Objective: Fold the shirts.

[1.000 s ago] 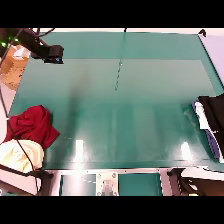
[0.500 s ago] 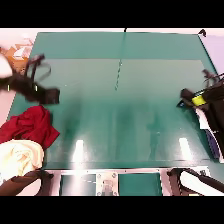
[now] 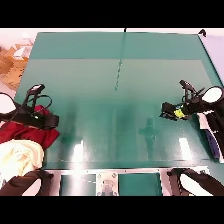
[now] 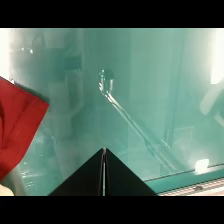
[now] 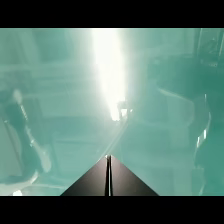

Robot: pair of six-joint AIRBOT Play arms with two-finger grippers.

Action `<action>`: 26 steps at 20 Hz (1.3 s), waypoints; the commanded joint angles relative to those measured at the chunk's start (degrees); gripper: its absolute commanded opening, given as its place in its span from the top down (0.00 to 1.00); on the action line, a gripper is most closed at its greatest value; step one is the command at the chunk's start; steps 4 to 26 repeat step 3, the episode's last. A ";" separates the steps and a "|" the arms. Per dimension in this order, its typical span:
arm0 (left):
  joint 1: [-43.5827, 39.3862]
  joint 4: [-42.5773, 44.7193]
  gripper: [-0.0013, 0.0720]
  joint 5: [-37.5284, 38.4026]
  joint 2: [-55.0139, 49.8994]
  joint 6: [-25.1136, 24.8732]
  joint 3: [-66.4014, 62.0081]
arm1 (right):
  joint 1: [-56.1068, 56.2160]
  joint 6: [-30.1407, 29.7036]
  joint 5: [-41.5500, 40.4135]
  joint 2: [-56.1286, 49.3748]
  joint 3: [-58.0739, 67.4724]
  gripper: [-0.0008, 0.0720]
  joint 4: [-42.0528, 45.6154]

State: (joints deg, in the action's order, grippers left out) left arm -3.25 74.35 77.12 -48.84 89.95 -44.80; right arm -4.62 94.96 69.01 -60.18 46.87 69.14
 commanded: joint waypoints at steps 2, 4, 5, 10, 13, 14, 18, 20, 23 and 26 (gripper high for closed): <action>-0.04 0.22 0.95 -0.04 0.55 0.04 0.76 | 0.50 -0.07 -0.22 0.26 -0.52 0.97 -0.13; -0.04 0.24 0.95 -0.11 0.55 0.04 0.76 | 0.50 -0.07 -0.22 0.26 -0.52 0.97 -0.13; -0.04 0.24 0.95 -0.11 0.55 0.04 0.76 | 0.50 -0.07 -0.22 0.26 -0.52 0.97 -0.13; -0.04 0.24 0.95 -0.11 0.55 0.04 0.76 | 0.50 -0.07 -0.22 0.26 -0.52 0.97 -0.13; -0.04 0.24 0.95 -0.11 0.55 0.04 0.76 | 0.50 -0.07 -0.22 0.26 -0.52 0.97 -0.13; -0.04 0.24 0.95 -0.11 0.55 0.04 0.76 | 0.50 -0.07 -0.22 0.26 -0.52 0.97 -0.13; -0.04 0.24 0.95 -0.11 0.55 0.04 0.76 | 0.50 -0.07 -0.22 0.26 -0.52 0.97 -0.13; -0.04 0.24 0.95 -0.11 0.55 0.04 0.76 | 0.50 -0.07 -0.22 0.26 -0.52 0.97 -0.13; -0.04 0.24 0.95 -0.11 0.55 0.04 0.76 | 0.50 -0.07 -0.22 0.26 -0.52 0.97 -0.13; -0.04 0.24 0.95 -0.11 0.55 0.04 0.76 | 0.50 -0.07 -0.22 0.26 -0.52 0.97 -0.13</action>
